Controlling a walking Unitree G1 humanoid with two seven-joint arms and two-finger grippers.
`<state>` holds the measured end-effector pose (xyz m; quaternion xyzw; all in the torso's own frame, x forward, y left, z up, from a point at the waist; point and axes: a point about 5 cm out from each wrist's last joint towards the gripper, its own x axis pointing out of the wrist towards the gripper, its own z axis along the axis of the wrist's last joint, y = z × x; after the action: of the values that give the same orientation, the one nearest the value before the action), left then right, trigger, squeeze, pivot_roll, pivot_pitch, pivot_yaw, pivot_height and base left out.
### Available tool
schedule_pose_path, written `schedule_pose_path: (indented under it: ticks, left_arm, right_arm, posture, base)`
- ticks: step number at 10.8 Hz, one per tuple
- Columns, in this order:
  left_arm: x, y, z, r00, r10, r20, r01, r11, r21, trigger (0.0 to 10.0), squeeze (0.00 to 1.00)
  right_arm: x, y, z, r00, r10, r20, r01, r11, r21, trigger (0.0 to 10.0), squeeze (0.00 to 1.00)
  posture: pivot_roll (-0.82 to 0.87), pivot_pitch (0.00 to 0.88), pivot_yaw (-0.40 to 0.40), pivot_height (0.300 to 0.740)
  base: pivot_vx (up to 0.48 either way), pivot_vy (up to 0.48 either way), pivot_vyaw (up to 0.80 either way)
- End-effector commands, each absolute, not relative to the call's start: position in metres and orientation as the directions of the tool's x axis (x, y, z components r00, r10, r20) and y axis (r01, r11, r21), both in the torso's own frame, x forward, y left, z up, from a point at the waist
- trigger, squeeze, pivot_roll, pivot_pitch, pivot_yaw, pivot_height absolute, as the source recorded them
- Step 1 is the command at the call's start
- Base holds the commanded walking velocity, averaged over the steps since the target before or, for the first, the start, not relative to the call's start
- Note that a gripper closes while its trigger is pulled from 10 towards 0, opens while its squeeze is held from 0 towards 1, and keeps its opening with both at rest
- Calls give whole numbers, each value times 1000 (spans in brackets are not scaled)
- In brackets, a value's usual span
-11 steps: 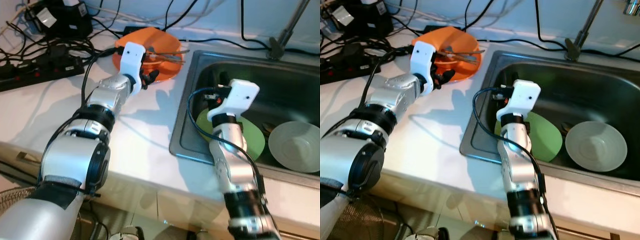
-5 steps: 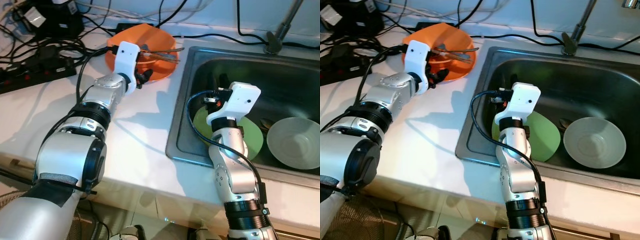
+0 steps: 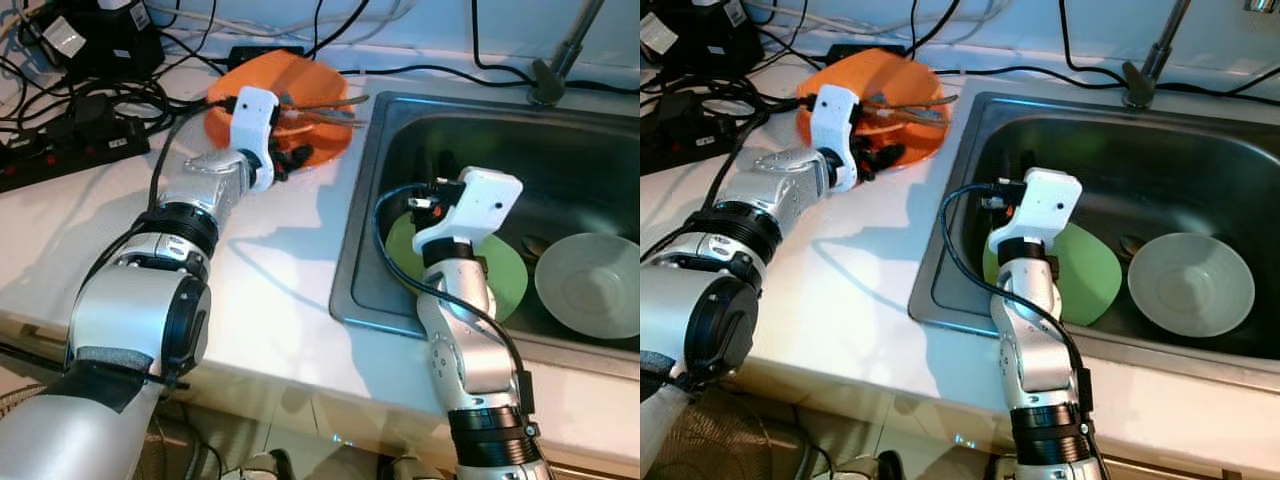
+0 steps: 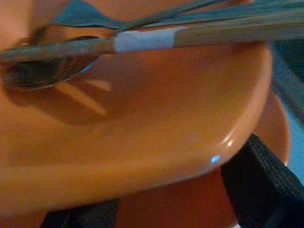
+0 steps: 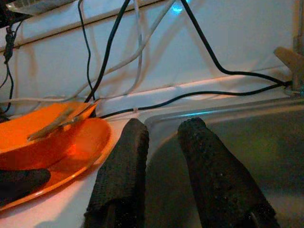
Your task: Kitchen organization
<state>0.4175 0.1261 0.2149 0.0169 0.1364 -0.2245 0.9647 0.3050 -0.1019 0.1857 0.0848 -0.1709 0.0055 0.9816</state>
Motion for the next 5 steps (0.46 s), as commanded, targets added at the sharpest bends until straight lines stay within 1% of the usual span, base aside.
schedule_pose_path:
  ticks: [1, 4, 5]
  left_arm:
    - [406, 125, 176, 792, -446, -417, 451, 888, -92, 10000, 0]
    - [404, 133, 179, 761, -485, -431, 483, 867, -124, 10000, 0]
    - [403, 138, 180, 755, -491, -434, 490, 863, -124, 10000, 0]
  right_arm:
    - [304, -107, 155, 976, -35, 213, 3, 988, 153, 10000, 0]
    - [312, -113, 158, 974, -49, 222, 16, 989, 150, 10000, 0]
    - [316, -114, 159, 973, -48, 226, 14, 989, 148, 10000, 0]
  posture:
    - [-39, 222, 106, 740]
    - [-9, 201, 114, 740]
    - [12, 182, 114, 740]
  base:
    - [0, 0, 0]
    - [0, 0, 0]
    - [0, 0, 0]
